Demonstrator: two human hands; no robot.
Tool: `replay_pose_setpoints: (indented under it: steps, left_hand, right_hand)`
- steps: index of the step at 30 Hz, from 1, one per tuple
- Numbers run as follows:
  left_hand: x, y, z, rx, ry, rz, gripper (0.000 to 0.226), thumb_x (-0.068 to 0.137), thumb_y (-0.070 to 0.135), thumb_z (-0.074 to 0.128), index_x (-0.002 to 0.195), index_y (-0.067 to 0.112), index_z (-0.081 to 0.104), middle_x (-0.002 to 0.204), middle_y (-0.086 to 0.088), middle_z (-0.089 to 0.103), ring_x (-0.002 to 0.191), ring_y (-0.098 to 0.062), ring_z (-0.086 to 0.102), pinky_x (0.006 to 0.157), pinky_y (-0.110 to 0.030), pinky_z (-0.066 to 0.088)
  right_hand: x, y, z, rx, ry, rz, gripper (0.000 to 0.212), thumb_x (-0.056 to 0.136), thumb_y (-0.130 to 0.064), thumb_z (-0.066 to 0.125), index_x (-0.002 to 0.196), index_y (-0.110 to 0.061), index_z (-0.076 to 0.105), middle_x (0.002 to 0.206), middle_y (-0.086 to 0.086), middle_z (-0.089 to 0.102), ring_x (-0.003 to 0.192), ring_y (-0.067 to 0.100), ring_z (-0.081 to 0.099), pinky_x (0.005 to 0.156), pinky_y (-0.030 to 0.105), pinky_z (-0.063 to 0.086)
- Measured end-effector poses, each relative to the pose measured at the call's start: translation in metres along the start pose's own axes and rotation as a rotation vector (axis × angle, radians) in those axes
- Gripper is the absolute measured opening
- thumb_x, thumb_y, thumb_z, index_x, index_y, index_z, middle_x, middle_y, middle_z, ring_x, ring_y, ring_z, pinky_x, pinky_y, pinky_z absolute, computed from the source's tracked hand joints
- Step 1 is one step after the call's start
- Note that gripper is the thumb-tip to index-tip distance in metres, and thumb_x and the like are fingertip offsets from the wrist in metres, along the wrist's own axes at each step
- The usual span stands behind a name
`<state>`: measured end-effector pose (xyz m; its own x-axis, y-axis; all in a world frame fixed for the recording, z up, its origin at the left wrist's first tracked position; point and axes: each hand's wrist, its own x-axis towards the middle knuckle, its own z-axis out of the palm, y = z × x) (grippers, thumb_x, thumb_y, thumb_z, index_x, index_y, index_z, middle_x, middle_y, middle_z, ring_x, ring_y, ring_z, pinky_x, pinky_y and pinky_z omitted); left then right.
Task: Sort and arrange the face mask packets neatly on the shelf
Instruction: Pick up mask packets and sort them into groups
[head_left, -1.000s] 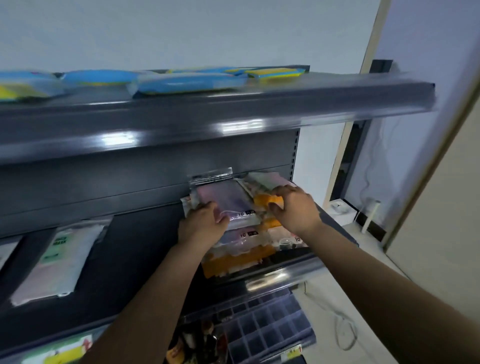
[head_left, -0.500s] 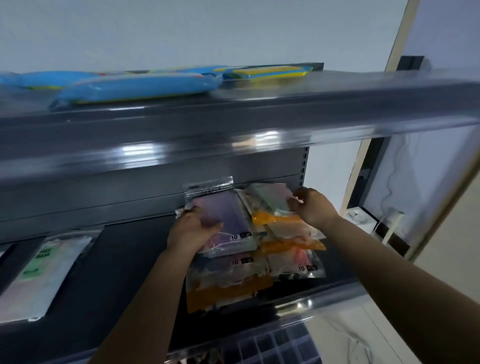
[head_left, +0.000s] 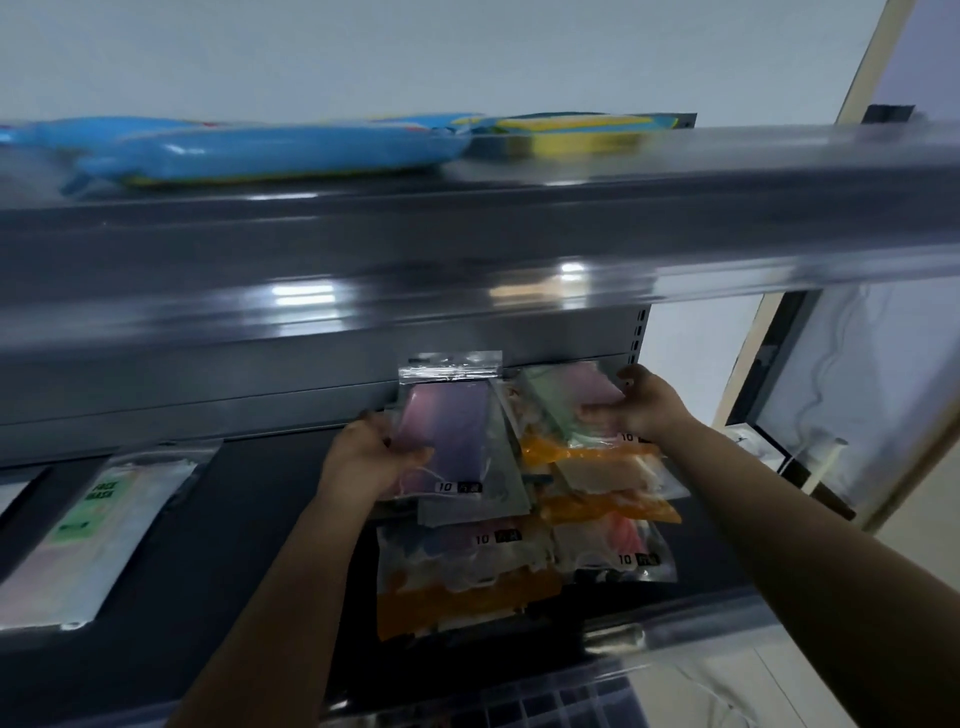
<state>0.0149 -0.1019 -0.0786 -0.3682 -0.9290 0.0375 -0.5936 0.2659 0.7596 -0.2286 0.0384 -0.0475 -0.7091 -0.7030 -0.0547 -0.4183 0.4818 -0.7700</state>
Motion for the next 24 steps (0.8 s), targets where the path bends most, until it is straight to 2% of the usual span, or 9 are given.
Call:
replay_pose_setpoints:
  steps: [2, 4, 7, 10, 12, 15, 18, 20, 24]
  left_hand:
    - [0.001, -0.003, -0.001, -0.075, 0.022, -0.003, 0.037, 0.067, 0.016, 0.083, 0.094, 0.01, 0.059, 0.092, -0.01, 0.062, 0.085, -0.019, 0.059, 0.07, -0.024, 0.039]
    - [0.001, -0.007, 0.001, -0.112, 0.031, -0.006, 0.043, 0.066, 0.013, 0.083, 0.102, 0.007, 0.06, 0.095, -0.01, 0.062, 0.087, -0.018, 0.058, 0.073, -0.024, 0.041]
    - [-0.003, -0.01, 0.003, -0.226, 0.093, 0.015, 0.042, 0.067, 0.0, 0.081, 0.104, 0.001, 0.062, 0.097, -0.012, 0.064, 0.087, -0.018, 0.059, 0.07, -0.019, 0.044]
    - [-0.014, -0.009, 0.002, -0.386, 0.156, 0.026, 0.039, 0.069, -0.011, 0.074, 0.106, -0.009, 0.063, 0.098, -0.016, 0.066, 0.067, -0.001, 0.059, 0.061, -0.002, 0.044]
    - [-0.025, -0.01, -0.002, -0.486, 0.204, 0.047, 0.035, 0.071, -0.015, 0.07, 0.105, -0.011, 0.064, 0.094, -0.013, 0.065, 0.055, 0.011, 0.056, 0.058, 0.001, 0.043]
    - [-0.044, -0.015, -0.013, -0.587, 0.263, 0.069, 0.031, 0.074, -0.015, 0.067, 0.104, -0.007, 0.065, 0.091, -0.005, 0.065, 0.052, 0.015, 0.057, 0.067, -0.005, 0.05]
    - [-0.063, -0.027, -0.03, -0.643, 0.329, 0.066, 0.03, 0.075, -0.013, 0.068, 0.104, -0.003, 0.066, 0.08, 0.003, 0.065, 0.056, 0.014, 0.058, 0.067, -0.005, 0.05]
    - [-0.074, -0.035, -0.042, -0.656, 0.38, 0.042, 0.03, 0.076, -0.012, 0.068, 0.104, -0.001, 0.066, 0.078, 0.005, 0.064, 0.056, 0.014, 0.058, 0.064, -0.002, 0.047]
    - [-0.1, -0.056, -0.068, -0.661, 0.447, -0.001, 0.028, 0.076, -0.008, 0.069, 0.103, 0.001, 0.066, 0.079, 0.004, 0.065, 0.056, 0.013, 0.059, 0.068, -0.006, 0.05]
  right_hand:
    - [0.002, 0.002, -0.001, 0.055, 0.033, -0.011, 0.067, 0.067, -0.016, 0.082, 0.124, -0.006, 0.049, 0.113, 0.006, 0.058, 0.103, 0.023, 0.056, 0.09, 0.032, 0.044]
    - [0.006, 0.003, -0.003, 0.033, 0.065, -0.039, 0.063, 0.068, -0.011, 0.081, 0.123, -0.004, 0.051, 0.118, 0.008, 0.059, 0.105, 0.022, 0.055, 0.098, 0.035, 0.045]
    - [0.005, 0.001, -0.006, 0.067, 0.144, -0.053, 0.052, 0.071, -0.011, 0.079, 0.118, -0.006, 0.057, 0.11, 0.009, 0.064, 0.099, 0.023, 0.058, 0.095, 0.033, 0.047]
    - [0.0, 0.004, -0.005, 0.089, 0.224, -0.123, 0.043, 0.07, -0.016, 0.08, 0.108, -0.008, 0.061, 0.104, 0.008, 0.065, 0.096, 0.025, 0.061, 0.088, 0.032, 0.048]
    - [-0.009, 0.006, -0.003, 0.201, 0.242, -0.165, 0.037, 0.069, -0.013, 0.081, 0.101, -0.01, 0.061, 0.097, 0.007, 0.064, 0.091, 0.025, 0.061, 0.086, 0.035, 0.05]
    - [-0.03, 0.001, 0.001, 0.357, 0.237, -0.191, 0.038, 0.068, -0.009, 0.081, 0.1, -0.01, 0.06, 0.094, 0.005, 0.064, 0.091, 0.027, 0.062, 0.088, 0.043, 0.053]
    - [-0.054, -0.012, 0.011, 0.427, 0.208, -0.22, 0.041, 0.071, -0.007, 0.079, 0.108, -0.006, 0.059, 0.096, 0.003, 0.063, 0.089, 0.022, 0.06, 0.084, 0.037, 0.052]
    - [-0.072, -0.022, 0.022, 0.48, 0.187, -0.227, 0.042, 0.073, -0.009, 0.077, 0.111, -0.006, 0.059, 0.1, 0.004, 0.063, 0.092, 0.022, 0.06, 0.083, 0.033, 0.051]
    - [-0.105, -0.039, 0.052, 0.514, 0.123, -0.244, 0.043, 0.075, -0.012, 0.077, 0.113, -0.007, 0.059, 0.105, 0.005, 0.065, 0.094, 0.022, 0.063, 0.081, 0.033, 0.051]
